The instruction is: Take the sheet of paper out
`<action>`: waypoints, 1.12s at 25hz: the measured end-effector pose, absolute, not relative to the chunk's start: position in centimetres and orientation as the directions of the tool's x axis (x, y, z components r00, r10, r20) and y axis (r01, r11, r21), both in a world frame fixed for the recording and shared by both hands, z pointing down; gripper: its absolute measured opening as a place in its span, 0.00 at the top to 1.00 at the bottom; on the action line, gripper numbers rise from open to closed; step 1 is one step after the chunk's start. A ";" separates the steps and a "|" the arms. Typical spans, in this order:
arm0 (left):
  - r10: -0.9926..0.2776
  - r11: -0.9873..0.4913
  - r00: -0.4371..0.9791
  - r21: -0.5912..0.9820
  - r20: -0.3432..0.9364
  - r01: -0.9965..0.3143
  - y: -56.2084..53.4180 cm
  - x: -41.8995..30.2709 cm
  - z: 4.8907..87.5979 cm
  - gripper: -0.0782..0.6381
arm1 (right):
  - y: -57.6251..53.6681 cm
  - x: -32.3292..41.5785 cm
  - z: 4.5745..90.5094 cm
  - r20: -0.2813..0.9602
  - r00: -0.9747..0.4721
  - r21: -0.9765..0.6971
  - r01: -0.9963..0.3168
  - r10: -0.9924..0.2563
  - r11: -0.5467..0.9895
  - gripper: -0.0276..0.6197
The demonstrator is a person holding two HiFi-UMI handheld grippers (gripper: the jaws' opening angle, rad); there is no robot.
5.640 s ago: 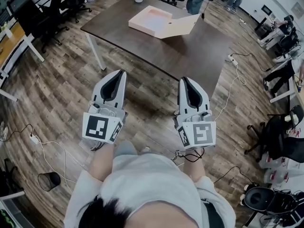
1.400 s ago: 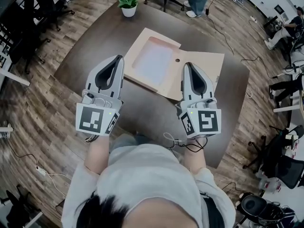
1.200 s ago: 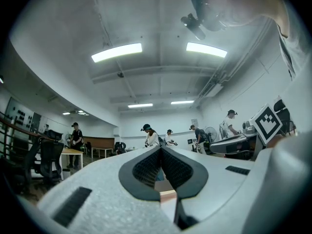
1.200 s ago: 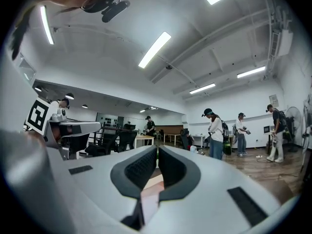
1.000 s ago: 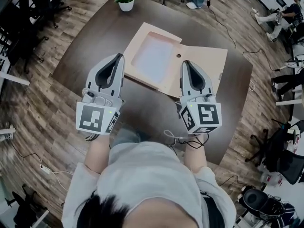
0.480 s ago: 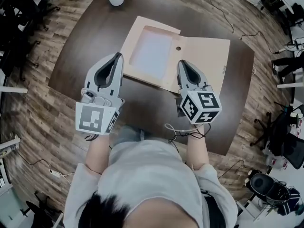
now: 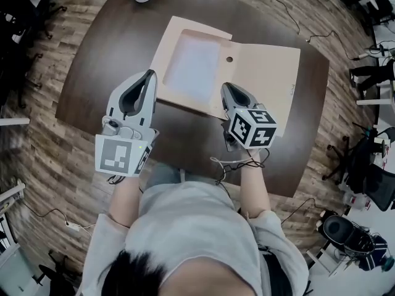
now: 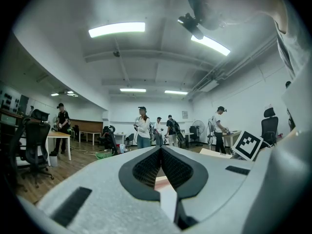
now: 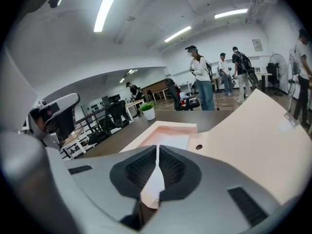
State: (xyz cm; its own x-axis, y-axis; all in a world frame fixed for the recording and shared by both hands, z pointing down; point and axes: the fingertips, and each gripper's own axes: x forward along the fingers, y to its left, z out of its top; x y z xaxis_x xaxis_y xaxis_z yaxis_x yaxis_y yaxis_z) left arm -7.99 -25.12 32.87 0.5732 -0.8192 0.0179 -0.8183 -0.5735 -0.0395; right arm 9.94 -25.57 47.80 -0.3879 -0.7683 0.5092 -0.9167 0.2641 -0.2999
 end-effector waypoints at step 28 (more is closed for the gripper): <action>-0.840 -0.539 0.535 -0.025 0.089 -0.842 -29.0 -11.4 35.6 0.90 | -30.6 9.5 59.3 0.675 -0.443 -0.510 -0.858 -0.590 0.062 0.82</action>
State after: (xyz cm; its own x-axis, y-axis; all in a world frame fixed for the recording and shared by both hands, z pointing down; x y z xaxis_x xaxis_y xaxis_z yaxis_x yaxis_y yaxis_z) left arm -11.42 -28.96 35.63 0.5351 -0.8401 0.0885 -0.8420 -0.5389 -0.0253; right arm 9.52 -30.57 59.32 -0.4431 -0.5904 0.6746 -0.8582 0.0619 -0.5095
